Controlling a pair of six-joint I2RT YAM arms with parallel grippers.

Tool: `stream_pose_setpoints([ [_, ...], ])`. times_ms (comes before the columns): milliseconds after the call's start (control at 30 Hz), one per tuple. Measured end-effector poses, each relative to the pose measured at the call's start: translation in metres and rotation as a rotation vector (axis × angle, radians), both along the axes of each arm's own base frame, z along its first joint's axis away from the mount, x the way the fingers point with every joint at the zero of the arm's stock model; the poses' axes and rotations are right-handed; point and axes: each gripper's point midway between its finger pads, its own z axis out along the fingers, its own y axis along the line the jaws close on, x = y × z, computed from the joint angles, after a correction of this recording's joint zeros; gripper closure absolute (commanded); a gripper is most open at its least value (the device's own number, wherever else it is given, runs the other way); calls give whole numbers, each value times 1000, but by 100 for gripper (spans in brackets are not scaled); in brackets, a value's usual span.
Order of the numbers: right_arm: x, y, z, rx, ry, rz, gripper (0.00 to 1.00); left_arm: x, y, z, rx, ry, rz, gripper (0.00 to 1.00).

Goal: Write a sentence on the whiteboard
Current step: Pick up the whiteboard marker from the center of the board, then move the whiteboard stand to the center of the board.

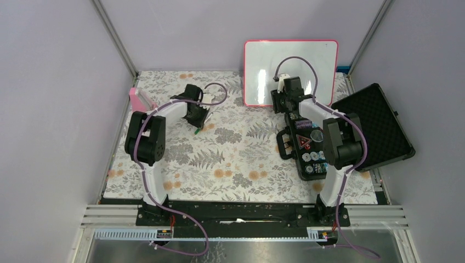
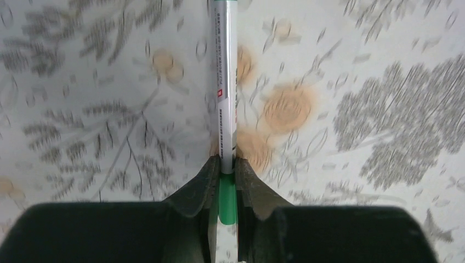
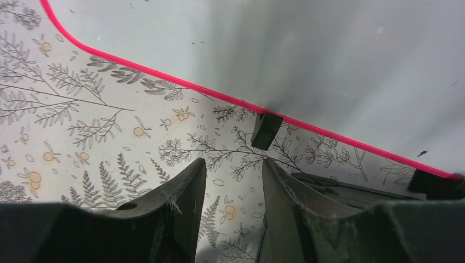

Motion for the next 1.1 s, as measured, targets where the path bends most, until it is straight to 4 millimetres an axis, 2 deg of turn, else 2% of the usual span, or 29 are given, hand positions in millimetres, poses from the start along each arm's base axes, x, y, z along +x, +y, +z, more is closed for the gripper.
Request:
stream_pose_setpoints([
  [67,2,-1,-7,-9,11,-5,51,-16,14,0,14,27,7,100],
  [133,5,-2,-10,-19,13,-12,51,-24,22,0,20,38,11,100],
  [333,17,-6,-11,-47,-5,-39,51,-56,44,10,40,60,13,100],
  [500,26,-10,-14,-66,-25,-61,53,-64,49,22,43,49,7,100],
  [700,28,-10,-32,-76,3,-62,57,-70,57,29,33,57,20,100],
  [867,26,-10,-41,-79,22,-61,62,-84,70,23,39,84,34,100],
  [1100,29,-10,-42,-81,27,-64,69,-104,77,10,34,135,32,100],
])
